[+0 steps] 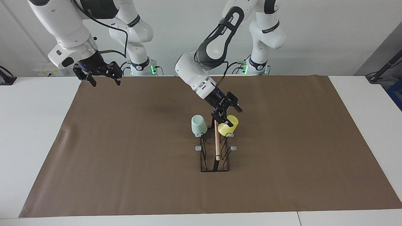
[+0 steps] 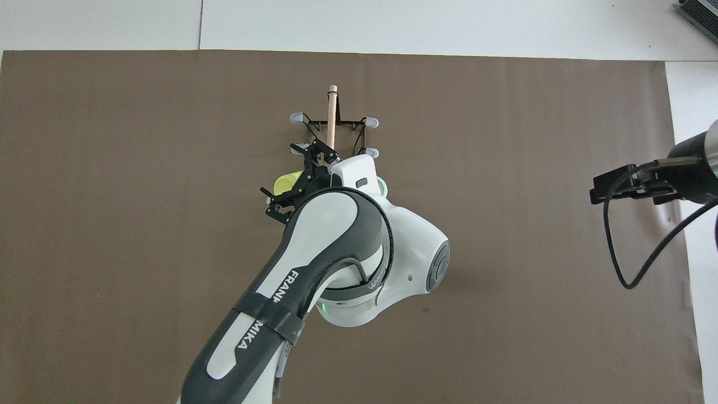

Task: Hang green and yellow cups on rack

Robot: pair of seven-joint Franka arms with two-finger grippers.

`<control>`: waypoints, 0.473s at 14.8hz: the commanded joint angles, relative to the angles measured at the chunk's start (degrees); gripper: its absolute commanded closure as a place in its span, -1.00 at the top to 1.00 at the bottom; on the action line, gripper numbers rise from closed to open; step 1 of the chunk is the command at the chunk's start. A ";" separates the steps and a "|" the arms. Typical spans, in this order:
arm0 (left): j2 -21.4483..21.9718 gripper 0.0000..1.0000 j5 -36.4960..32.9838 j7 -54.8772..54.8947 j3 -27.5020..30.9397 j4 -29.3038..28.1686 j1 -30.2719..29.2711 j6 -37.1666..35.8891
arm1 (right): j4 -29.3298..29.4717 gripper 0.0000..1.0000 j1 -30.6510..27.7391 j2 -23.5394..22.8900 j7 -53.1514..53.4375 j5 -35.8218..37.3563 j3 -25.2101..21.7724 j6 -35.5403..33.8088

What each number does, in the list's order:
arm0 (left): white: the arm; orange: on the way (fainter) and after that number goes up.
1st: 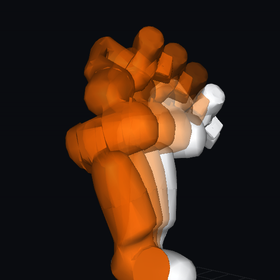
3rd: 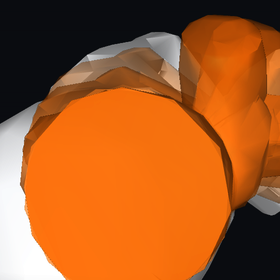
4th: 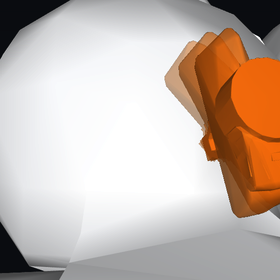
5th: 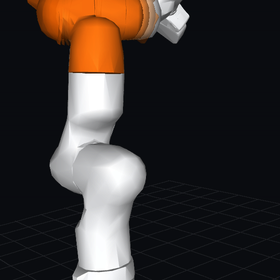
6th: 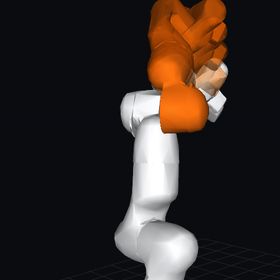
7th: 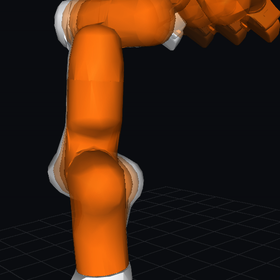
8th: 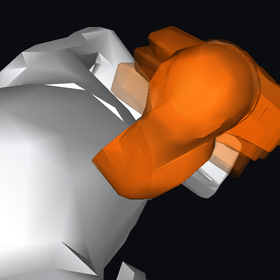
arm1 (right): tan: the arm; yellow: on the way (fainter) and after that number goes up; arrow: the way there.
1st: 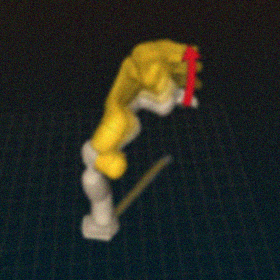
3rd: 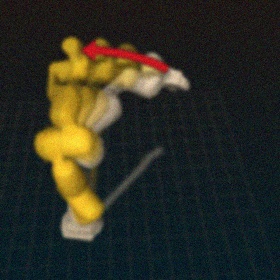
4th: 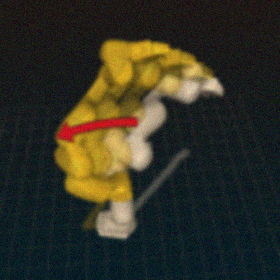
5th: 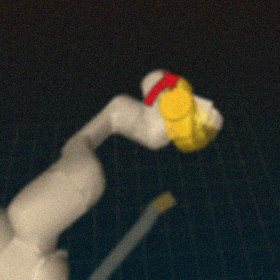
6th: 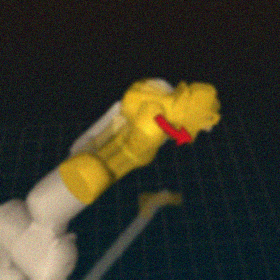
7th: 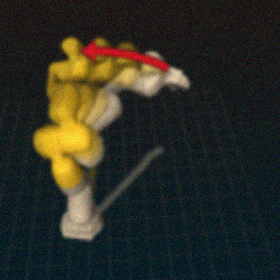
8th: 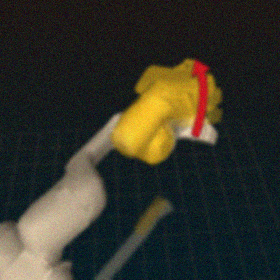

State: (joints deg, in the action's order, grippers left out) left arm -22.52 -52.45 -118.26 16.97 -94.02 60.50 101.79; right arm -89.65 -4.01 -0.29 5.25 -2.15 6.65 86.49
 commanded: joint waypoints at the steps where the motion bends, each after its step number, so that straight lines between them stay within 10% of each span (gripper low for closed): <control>1: 4.49 1.00 6.02 8.63 0.17 1.30 -3.98 1.55 | -2.28 1.00 -0.47 1.34 3.28 1.36 0.73 4.98; 7: 9.52 1.00 19.20 23.23 0.08 0.68 -14.34 10.42 | -2.90 1.00 -0.47 0.64 3.54 1.35 0.82 7.99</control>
State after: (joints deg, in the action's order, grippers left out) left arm -14.31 -38.02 -99.47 17.51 -91.66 49.18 108.04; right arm -91.23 -4.04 -0.30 7.52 -2.07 6.95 93.03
